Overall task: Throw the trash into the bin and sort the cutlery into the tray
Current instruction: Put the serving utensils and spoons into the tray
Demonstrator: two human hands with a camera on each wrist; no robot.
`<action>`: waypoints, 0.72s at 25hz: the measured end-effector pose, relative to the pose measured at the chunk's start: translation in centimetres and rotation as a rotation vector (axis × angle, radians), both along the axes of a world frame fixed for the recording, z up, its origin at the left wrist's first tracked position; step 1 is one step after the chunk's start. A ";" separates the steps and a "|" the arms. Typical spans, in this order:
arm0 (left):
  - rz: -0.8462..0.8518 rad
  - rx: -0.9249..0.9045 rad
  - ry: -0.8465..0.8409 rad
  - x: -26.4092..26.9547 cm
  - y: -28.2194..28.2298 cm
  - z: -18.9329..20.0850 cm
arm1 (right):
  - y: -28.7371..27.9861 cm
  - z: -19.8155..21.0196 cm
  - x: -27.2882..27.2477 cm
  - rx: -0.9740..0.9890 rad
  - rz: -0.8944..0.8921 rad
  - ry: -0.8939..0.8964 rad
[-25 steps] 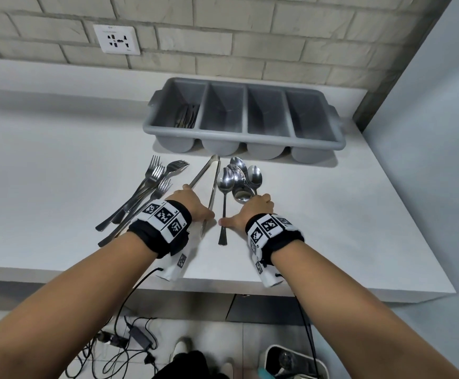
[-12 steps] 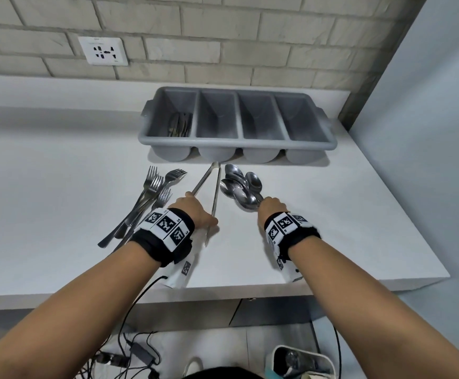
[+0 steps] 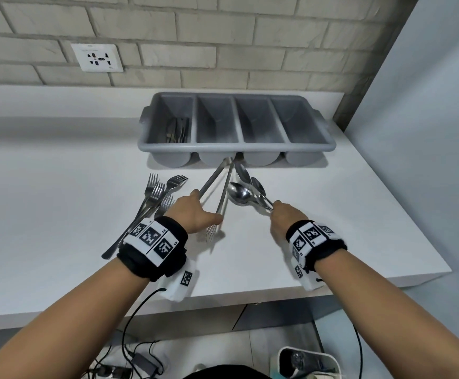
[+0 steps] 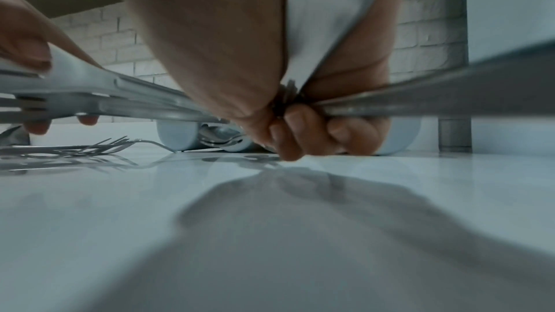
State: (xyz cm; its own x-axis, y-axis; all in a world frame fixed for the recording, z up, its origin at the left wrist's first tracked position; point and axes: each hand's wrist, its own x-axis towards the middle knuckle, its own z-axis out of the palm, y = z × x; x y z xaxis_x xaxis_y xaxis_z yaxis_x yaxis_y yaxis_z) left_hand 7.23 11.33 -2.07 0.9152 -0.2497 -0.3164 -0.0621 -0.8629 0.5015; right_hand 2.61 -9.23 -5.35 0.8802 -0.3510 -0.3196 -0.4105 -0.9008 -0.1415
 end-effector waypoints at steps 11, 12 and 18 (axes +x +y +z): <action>0.096 -0.536 -0.004 3.3 -0.3 6.1 | -0.3 4.7 -0.3 0.126 -0.026 -0.307; 0.098 -0.536 0.015 4.2 -0.8 6.7 | -0.6 5.6 0.5 0.150 -0.045 -0.346; 0.204 -0.609 0.143 13.2 -5.4 8.1 | -3.2 10.0 7.5 0.264 -0.083 -0.415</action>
